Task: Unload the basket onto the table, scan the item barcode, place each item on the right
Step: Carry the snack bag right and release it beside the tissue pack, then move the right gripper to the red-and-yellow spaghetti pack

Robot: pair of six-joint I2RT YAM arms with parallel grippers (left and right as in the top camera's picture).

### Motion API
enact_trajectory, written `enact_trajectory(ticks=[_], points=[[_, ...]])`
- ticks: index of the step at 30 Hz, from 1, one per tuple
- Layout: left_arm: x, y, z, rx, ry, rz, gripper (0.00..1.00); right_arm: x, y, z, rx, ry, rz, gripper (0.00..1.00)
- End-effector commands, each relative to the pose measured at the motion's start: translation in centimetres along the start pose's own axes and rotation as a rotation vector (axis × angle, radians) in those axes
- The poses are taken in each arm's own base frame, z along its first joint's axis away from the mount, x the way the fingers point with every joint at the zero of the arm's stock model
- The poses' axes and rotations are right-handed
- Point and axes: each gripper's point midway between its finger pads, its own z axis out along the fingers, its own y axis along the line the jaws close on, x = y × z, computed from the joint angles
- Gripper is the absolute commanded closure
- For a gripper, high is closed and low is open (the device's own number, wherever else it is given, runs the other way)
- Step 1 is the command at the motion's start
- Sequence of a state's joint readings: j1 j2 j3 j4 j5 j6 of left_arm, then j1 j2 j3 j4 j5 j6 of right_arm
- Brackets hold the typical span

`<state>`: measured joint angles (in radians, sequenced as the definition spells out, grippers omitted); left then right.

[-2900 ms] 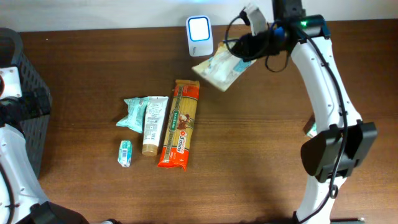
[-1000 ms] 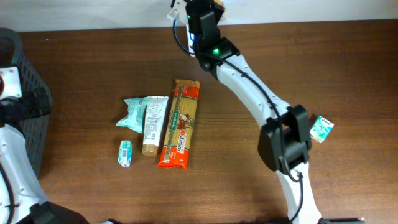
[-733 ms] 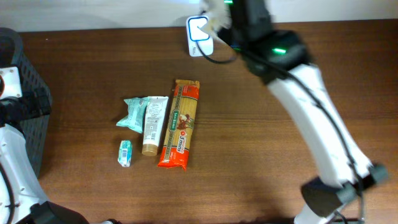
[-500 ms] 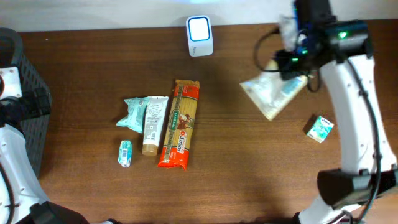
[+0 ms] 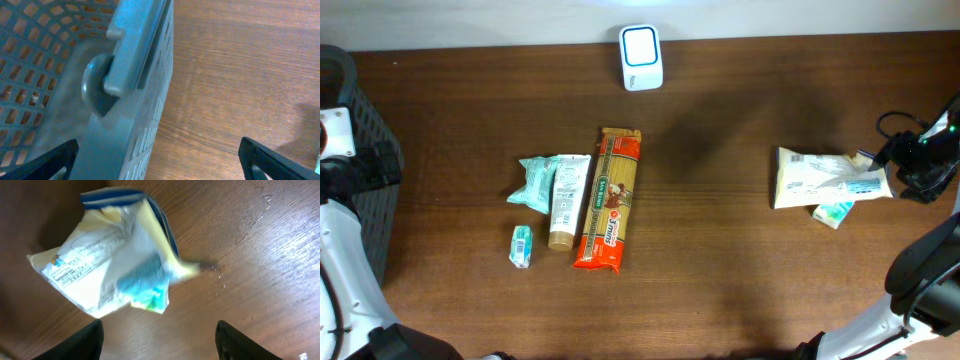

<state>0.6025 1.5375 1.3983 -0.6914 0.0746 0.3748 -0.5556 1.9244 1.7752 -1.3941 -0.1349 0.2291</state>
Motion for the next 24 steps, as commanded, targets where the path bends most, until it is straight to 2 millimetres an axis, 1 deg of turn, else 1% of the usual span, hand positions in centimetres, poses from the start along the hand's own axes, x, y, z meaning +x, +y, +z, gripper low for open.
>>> enact_trajectory(ticks=[1,2,3,4,5,6,7,8,10,11,13,15,17,19,20,21,23,24], points=[[-0.1,0.0,0.1,0.009,-0.002,-0.005,0.01,-1.1,1.3,-4.8,-0.041,-0.088,-0.029,0.30],[-0.1,0.0,0.1,0.009,-0.002,-0.005,0.01,-0.9,2.2,-6.7,-0.068,-0.105,-0.053,0.30],[-0.1,0.0,0.1,0.009,-0.002,-0.005,0.01,-0.5,4.2,-8.2,-0.135,-0.120,-0.129,0.30],[-0.1,0.0,0.1,0.009,-0.002,-0.005,0.01,0.2,6.5,-9.1,-0.214,-0.120,-0.200,0.30],[-0.1,0.0,0.1,0.009,-0.002,-0.004,0.01,1.3,9.5,-9.8,-0.306,-0.114,-0.293,0.30],[-0.1,0.0,0.1,0.009,-0.002,-0.005,0.01,2.3,11.8,-9.8,-0.356,-0.101,-0.359,0.30],[-0.1,0.0,0.1,0.009,-0.002,-0.004,0.01,3.1,13.6,-9.5,-0.369,-0.088,-0.410,0.30],[-0.1,0.0,0.1,0.009,-0.002,-0.004,0.01,4.9,16.5,-8.7,-0.377,-0.064,-0.495,0.28],[-0.1,0.0,0.1,0.009,-0.002,-0.005,0.01,8.0,21.0,-7.0,-0.392,-0.028,-0.616,0.28],[-0.1,0.0,0.1,0.009,-0.002,-0.005,0.01,10.3,24.0,-5.4,-0.401,0.000,-0.667,0.29],[-0.1,0.0,0.1,0.009,-0.002,-0.005,0.01,15.1,29.7,-2.4,-0.431,0.030,-0.764,0.37],[-0.1,0.0,0.1,0.009,-0.002,-0.005,0.01,18.3,33.5,0.3,-0.406,0.013,-0.822,0.38],[-0.1,0.0,0.1,0.009,-0.002,-0.004,0.01,23.4,38.7,3.3,-0.417,-0.042,-0.944,0.38],[-0.1,0.0,0.1,0.009,-0.002,-0.005,0.01,27.9,42.3,5.6,-0.435,-0.100,-1.034,0.38],[-0.1,0.0,0.1,0.009,-0.002,-0.005,0.01,29.9,43.3,7.1,-0.417,-0.127,-1.045,0.38],[-0.1,0.0,0.1,0.009,-0.002,-0.005,0.01,31.1,43.7,8.1,-0.400,-0.140,-1.043,0.37],[-0.1,0.0,0.1,0.009,-0.002,-0.005,0.01,33.2,43.5,11.5,-0.294,-0.177,-0.991,0.37],[-0.1,0.0,0.1,0.009,-0.002,-0.005,0.01,33.6,43.1,12.7,-0.246,-0.199,-0.977,0.38]])
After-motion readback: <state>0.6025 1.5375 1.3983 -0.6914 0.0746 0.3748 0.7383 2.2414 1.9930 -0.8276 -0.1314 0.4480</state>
